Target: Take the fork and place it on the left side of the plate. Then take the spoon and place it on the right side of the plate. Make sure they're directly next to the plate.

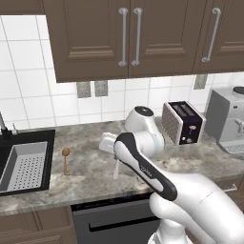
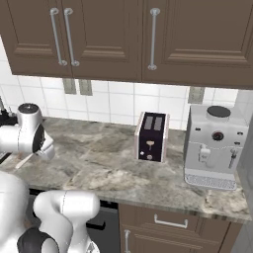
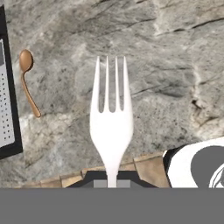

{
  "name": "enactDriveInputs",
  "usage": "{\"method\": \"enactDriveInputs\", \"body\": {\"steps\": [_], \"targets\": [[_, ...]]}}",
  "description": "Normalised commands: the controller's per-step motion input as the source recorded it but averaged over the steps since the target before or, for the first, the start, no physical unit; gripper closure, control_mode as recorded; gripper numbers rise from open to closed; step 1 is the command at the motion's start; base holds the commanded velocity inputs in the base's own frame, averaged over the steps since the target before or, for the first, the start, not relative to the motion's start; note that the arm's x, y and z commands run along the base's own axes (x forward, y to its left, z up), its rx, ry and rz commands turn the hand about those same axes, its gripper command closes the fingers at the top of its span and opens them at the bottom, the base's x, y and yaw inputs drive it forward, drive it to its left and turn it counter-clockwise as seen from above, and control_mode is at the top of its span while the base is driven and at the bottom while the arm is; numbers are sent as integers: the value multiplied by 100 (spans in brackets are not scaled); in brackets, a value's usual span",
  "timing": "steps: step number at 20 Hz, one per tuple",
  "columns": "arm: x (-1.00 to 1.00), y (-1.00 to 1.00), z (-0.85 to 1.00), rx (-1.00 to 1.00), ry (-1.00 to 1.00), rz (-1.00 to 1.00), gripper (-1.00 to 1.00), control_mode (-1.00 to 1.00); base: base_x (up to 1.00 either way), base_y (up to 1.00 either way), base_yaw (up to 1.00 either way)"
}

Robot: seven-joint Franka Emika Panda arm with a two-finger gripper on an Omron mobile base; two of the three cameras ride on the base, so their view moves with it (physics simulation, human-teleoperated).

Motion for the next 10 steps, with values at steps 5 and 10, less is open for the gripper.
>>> {"method": "enactDriveInputs", "body": {"steps": [5, 10], "targets": [[-31, -4, 18, 0, 2, 0, 100, -100, 0, 0, 0], [-2, -3, 1, 0, 0, 0, 100, -100, 0, 0, 0]]}}
